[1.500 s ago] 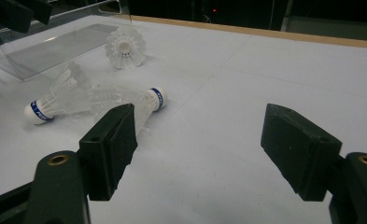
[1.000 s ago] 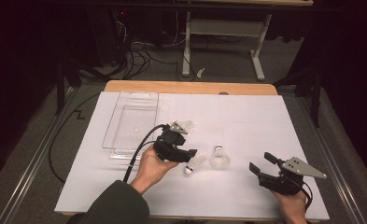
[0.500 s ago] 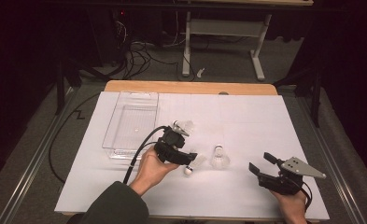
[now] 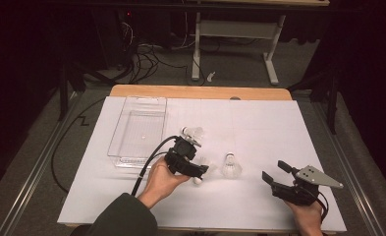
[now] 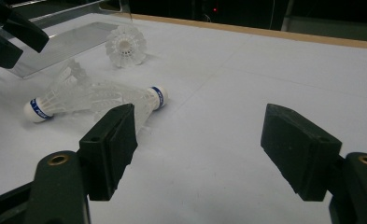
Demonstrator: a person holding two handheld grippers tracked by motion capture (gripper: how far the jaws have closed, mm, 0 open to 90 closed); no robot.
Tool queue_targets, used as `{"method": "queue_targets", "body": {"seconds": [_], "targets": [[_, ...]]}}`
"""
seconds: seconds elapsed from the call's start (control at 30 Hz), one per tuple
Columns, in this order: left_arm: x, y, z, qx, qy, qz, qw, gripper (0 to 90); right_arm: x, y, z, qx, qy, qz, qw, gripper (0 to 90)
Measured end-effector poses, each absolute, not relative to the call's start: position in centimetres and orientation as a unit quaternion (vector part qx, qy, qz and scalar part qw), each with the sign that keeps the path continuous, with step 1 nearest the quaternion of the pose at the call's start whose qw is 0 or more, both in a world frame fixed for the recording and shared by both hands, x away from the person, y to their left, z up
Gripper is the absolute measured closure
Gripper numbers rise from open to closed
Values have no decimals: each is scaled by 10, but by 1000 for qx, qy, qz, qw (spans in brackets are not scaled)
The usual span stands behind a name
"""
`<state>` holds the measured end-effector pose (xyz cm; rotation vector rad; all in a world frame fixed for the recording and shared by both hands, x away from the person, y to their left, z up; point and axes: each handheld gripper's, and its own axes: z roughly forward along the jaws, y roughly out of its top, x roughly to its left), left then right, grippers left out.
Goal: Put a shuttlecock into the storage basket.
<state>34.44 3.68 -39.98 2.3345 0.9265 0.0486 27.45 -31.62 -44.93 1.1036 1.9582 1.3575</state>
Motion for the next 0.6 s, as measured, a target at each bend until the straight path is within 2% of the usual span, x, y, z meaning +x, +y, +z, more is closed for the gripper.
{"method": "queue_targets", "body": {"seconds": [0.6], "targets": [[345, 35, -412, 888, 356, -5, 292, 337, 274, -316, -449, 406, 721, 501, 254, 271]]}}
